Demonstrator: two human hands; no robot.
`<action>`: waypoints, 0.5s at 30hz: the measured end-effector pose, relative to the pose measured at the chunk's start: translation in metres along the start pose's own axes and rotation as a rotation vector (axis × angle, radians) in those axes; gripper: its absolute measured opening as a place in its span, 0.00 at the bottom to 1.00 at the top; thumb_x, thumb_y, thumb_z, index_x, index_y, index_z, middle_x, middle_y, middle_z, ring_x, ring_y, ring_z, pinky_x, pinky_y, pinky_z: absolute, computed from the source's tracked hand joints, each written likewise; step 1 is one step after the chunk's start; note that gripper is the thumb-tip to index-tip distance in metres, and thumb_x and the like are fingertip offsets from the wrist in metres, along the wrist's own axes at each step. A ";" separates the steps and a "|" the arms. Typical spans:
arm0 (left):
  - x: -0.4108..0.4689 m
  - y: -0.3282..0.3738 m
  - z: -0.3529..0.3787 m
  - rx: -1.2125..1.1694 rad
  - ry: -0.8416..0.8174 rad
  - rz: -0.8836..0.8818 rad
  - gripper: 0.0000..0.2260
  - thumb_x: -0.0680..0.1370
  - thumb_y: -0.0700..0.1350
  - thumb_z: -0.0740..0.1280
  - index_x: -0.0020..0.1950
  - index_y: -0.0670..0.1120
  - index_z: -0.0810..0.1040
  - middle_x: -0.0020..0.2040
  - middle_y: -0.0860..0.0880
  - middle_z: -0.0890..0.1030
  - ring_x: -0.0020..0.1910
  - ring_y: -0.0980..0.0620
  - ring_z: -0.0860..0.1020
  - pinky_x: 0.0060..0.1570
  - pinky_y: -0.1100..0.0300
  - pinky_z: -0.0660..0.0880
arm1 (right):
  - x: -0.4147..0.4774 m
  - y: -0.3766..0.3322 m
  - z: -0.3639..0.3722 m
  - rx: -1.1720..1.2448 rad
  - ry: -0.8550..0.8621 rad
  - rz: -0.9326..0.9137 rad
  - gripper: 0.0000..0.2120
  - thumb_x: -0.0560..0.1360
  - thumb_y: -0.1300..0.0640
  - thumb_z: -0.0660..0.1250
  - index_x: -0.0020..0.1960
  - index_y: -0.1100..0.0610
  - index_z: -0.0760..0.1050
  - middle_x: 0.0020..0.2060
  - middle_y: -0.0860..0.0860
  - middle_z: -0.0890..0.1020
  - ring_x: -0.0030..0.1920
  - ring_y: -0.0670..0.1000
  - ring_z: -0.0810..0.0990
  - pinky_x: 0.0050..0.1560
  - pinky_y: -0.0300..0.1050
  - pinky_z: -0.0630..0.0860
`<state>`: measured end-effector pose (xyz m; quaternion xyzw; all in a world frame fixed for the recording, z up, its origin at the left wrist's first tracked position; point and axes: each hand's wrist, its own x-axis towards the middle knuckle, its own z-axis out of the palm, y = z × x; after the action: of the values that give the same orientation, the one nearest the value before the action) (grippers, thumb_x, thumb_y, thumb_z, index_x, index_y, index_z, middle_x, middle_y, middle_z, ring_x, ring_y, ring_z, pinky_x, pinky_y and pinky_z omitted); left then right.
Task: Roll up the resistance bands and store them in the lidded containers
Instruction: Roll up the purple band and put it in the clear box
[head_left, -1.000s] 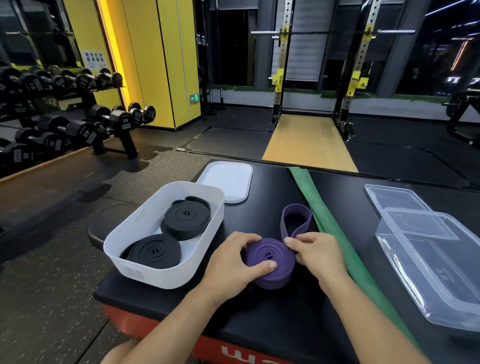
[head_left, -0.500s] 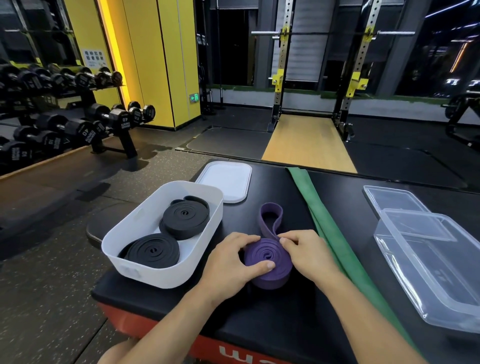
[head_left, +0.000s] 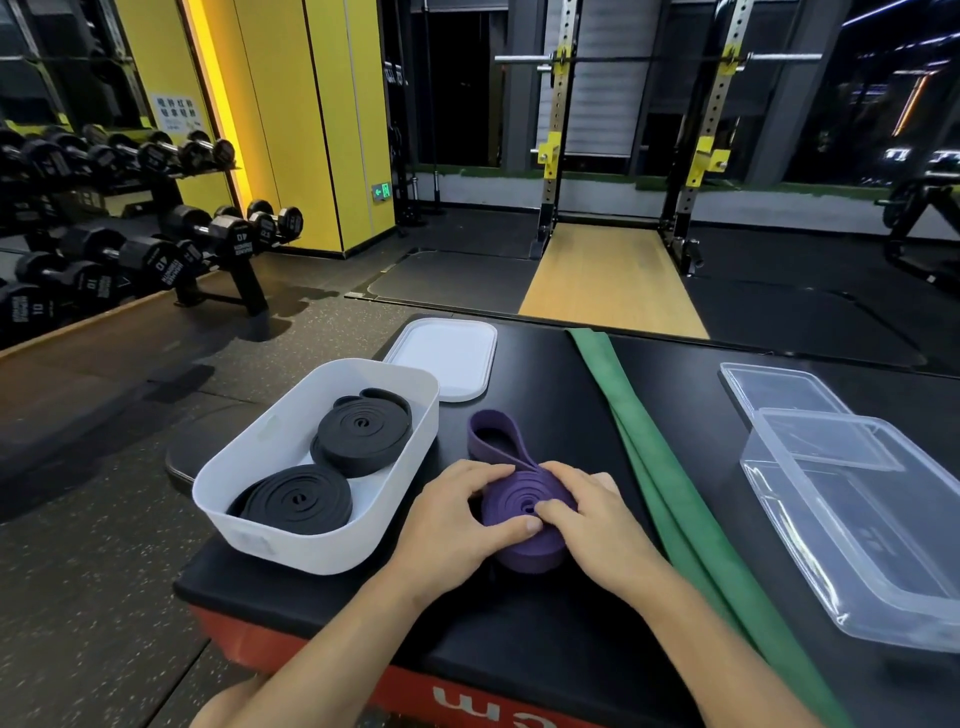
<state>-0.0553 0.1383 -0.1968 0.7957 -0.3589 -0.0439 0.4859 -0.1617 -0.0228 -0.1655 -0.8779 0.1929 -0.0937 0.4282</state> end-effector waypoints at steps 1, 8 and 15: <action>0.000 0.000 0.000 -0.010 0.000 -0.004 0.32 0.65 0.67 0.77 0.68 0.59 0.81 0.60 0.63 0.80 0.60 0.65 0.78 0.62 0.64 0.75 | -0.003 0.000 -0.001 0.001 -0.026 0.004 0.27 0.77 0.51 0.65 0.76 0.46 0.68 0.53 0.39 0.71 0.66 0.45 0.69 0.56 0.35 0.66; 0.000 -0.003 0.001 -0.039 0.007 -0.019 0.31 0.66 0.63 0.79 0.67 0.60 0.80 0.61 0.63 0.82 0.61 0.65 0.79 0.65 0.63 0.75 | -0.005 0.006 -0.011 -0.235 -0.238 -0.117 0.59 0.57 0.30 0.74 0.81 0.46 0.53 0.69 0.36 0.65 0.71 0.40 0.57 0.75 0.44 0.62; 0.002 0.001 0.001 -0.024 -0.019 0.020 0.22 0.70 0.60 0.78 0.64 0.60 0.83 0.59 0.65 0.82 0.60 0.64 0.80 0.63 0.59 0.77 | -0.008 0.009 0.004 -0.291 0.053 -0.251 0.38 0.57 0.32 0.76 0.62 0.40 0.66 0.55 0.33 0.71 0.58 0.41 0.71 0.60 0.43 0.72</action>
<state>-0.0552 0.1360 -0.1960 0.7859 -0.3709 -0.0511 0.4922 -0.1702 -0.0211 -0.1751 -0.9450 0.1044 -0.1406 0.2763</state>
